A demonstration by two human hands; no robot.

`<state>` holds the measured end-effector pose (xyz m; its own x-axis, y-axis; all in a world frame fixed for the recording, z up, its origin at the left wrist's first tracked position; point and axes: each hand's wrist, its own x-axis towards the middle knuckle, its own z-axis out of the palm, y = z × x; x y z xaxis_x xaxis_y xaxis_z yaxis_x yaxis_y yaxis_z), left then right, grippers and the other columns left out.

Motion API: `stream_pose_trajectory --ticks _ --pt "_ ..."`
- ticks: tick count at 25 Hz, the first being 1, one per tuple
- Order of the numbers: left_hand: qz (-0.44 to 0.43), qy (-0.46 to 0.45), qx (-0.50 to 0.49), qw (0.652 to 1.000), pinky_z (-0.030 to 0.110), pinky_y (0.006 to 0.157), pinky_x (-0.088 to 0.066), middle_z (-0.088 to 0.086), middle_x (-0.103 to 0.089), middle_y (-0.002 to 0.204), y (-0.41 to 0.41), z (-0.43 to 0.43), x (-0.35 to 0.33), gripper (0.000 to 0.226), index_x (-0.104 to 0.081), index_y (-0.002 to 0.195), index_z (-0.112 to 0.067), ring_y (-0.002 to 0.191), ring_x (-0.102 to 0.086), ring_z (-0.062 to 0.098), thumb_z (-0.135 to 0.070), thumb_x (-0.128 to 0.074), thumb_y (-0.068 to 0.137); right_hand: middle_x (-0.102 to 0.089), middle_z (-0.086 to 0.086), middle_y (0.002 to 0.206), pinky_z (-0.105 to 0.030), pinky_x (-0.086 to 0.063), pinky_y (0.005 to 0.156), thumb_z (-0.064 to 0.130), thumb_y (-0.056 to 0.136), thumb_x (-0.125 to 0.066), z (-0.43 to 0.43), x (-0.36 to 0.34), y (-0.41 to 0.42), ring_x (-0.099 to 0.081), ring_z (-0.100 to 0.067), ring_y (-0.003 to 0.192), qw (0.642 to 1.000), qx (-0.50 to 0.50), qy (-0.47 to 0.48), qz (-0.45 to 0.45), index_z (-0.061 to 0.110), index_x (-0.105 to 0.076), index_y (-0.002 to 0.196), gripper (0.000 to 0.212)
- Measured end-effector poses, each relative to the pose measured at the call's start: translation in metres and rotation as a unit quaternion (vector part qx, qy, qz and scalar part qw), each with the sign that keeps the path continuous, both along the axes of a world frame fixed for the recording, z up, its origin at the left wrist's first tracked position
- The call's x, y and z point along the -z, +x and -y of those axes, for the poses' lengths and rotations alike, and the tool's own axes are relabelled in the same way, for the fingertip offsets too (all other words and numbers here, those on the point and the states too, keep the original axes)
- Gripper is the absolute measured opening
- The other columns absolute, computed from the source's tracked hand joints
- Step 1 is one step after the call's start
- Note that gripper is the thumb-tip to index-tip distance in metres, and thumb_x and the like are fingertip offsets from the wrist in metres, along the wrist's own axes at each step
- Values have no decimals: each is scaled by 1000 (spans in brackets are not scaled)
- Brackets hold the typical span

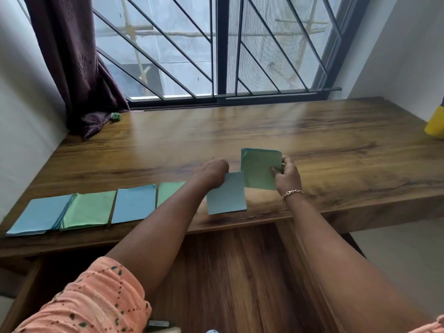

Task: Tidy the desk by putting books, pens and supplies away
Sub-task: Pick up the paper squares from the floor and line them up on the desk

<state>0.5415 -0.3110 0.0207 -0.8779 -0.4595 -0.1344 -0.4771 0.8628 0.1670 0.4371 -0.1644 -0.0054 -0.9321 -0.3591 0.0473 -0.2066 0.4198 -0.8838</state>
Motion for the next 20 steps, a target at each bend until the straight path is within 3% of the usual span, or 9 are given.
stream_pose_trajectory --ticks 4,9,11,13,15,17,20 --pt "-5 76 17 997 33 86 -46 18 -64 116 12 -11 -28 31 -66 113 -4 109 -58 31 1 -58 83 -59 -23 119 -31 -44 80 -5 88 -51 -21 -17 -1 -55 -22 94 999 -13 -2 49 -4 -49 117 29" --pt "79 132 69 986 31 82 -45 15 -64 115 44 -40 -22 31 -65 113 -3 106 -58 30 -1 -62 82 -60 -17 120 -45 -48 94 1 89 -53 -72 -15 14 -59 -33 106 981 -73 159 85 7 -50 121 33" --pt "121 153 94 976 29 80 -44 15 -64 115 54 -54 -1 33 -64 114 -2 105 -58 30 -5 -65 82 -61 -17 117 -49 -49 91 3 88 -55 -89 0 30 -60 -34 103 966 -105 218 94 14 -51 115 29" --pt "158 174 105 966 29 82 -44 14 -64 117 61 -69 26 36 -63 117 -4 107 -58 28 -6 -66 81 -63 -15 114 -41 -51 87 4 87 -55 -103 18 50 -61 -31 101 952 -130 258 98 19 -50 109 27" --pt "189 184 107 959 30 86 -45 12 -62 121 69 -82 53 38 -61 121 -5 110 -58 27 -6 -64 83 -62 -13 111 -30 -46 76 4 88 -52 -111 33 71 -60 -30 99 931 -159 319 83 20 -47 116 33" --pt "219 181 99 954 31 89 -45 13 -60 124 77 -93 76 39 -58 124 -3 112 -57 27 -8 -63 85 -62 -14 109 -33 -46 73 1 88 -46 -114 47 87 -60 -30 95 899 -193 389 59 25 -36 131 50" --pt "234 179 64 953 31 91 -46 15 -58 126 85 -101 103 44 -52 128 0 115 -56 28 -11 -63 87 -62 -14 105 -32 -45 68 -4 85 -39 -115 68 97 -58 -27 84 871 -213 439 63 29 -33 132 58"
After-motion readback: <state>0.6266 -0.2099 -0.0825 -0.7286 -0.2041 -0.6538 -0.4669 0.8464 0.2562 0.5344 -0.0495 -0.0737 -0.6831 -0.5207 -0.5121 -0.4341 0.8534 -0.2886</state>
